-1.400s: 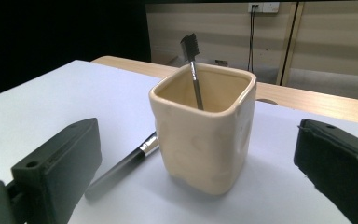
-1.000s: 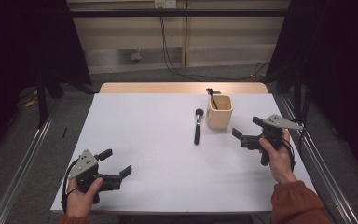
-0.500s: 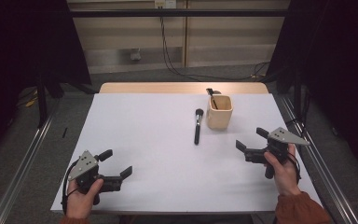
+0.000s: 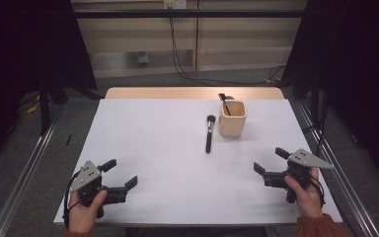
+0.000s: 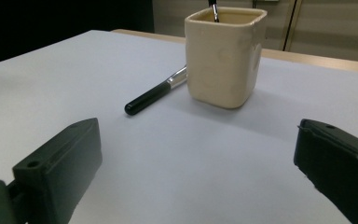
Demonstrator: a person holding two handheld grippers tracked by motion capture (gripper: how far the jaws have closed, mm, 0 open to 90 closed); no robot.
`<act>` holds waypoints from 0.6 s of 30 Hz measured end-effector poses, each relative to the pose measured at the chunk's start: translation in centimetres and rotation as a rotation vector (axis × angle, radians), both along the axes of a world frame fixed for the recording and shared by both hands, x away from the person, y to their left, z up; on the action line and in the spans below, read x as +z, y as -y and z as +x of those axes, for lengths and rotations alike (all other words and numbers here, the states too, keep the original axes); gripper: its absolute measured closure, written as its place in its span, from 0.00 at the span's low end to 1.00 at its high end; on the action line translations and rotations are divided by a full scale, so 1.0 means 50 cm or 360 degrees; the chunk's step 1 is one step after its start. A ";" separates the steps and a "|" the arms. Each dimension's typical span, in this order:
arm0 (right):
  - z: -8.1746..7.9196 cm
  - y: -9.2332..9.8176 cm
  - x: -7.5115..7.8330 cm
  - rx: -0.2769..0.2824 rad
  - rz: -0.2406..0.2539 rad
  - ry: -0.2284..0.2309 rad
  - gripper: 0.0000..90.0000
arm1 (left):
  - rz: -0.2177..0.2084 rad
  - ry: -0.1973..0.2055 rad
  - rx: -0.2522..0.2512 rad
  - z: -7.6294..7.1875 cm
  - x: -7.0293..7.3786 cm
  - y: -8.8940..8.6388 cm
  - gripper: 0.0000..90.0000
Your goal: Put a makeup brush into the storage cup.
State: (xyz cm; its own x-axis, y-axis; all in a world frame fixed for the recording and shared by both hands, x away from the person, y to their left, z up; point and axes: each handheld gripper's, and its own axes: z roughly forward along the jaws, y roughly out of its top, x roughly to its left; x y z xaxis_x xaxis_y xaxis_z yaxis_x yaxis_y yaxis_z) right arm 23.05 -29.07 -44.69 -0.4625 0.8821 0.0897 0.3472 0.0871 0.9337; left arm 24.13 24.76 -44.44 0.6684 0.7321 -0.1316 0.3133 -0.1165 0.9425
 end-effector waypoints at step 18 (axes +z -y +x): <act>-0.065 0.023 -0.011 -0.0003 -0.0008 0.0017 0.00 | 0.0043 0.0038 0.0001 -0.016 0.006 -0.001 0.03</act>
State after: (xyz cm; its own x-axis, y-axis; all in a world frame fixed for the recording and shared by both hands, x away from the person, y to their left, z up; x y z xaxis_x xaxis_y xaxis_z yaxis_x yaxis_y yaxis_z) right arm 19.81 -30.21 -45.25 -0.4617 0.8834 0.0805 0.3373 0.0909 0.9370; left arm 23.33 24.79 -44.15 0.6706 0.7356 -0.0956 0.2908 -0.1420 0.9462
